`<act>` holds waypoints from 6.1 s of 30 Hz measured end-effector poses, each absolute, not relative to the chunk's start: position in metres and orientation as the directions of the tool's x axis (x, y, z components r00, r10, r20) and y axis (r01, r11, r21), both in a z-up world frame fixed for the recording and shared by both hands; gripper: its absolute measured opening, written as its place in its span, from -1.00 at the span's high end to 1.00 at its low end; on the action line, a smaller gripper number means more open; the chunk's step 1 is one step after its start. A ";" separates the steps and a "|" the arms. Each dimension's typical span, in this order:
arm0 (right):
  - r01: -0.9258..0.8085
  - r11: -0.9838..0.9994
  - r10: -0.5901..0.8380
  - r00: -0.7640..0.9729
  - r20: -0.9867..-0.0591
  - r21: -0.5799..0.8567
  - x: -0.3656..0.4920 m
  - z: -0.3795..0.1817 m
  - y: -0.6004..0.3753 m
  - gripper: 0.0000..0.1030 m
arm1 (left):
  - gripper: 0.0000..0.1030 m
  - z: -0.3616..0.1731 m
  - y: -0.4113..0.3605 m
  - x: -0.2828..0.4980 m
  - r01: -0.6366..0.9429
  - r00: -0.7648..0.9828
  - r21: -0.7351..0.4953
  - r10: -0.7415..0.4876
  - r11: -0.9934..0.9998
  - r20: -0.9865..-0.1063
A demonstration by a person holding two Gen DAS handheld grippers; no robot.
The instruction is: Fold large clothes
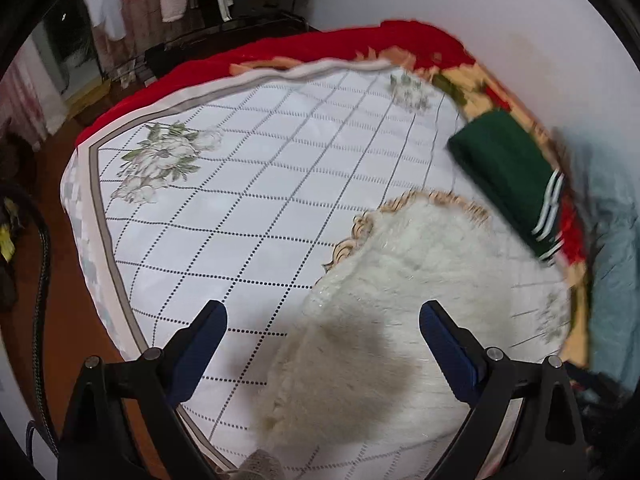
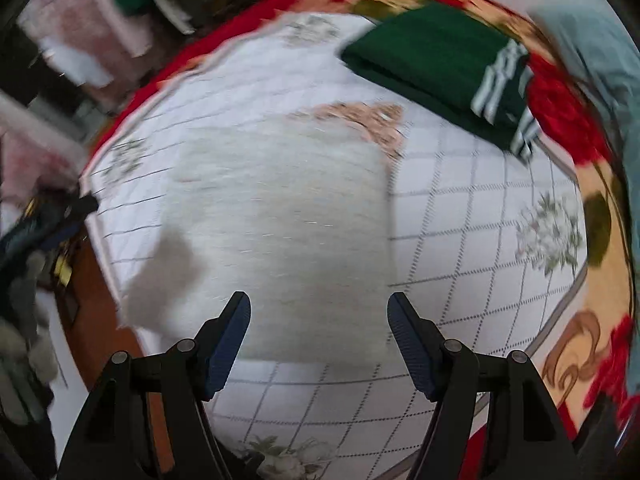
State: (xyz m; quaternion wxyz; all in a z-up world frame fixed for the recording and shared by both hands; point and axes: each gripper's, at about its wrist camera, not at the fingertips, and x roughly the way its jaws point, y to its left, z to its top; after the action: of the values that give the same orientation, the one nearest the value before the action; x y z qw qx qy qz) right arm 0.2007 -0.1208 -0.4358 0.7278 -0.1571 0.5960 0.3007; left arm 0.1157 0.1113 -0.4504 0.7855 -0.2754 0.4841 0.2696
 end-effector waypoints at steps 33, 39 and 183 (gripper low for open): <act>-0.641 0.741 0.321 0.074 -0.944 0.202 0.258 -0.483 -0.075 0.38 | -0.91 -0.505 0.107 0.126 -0.712 0.232 -0.083 0.122 0.697 -0.965; -0.623 0.740 0.280 -0.059 -0.958 0.255 0.272 -0.532 -0.038 0.39 | -0.91 -0.490 0.123 0.159 -0.716 0.259 -0.076 0.162 0.694 -0.952; -0.146 0.405 0.884 -0.191 -0.428 0.903 0.325 -0.438 -0.147 -0.06 | 0.54 -0.391 0.137 0.234 -0.509 0.624 -0.569 -0.178 0.645 -0.761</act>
State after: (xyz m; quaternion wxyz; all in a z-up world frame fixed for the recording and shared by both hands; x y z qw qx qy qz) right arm 0.3247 -0.1474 -0.4377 0.5625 0.2966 0.6214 0.4577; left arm 0.2340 0.1365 -0.3906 0.8034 -0.4082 0.4210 0.1030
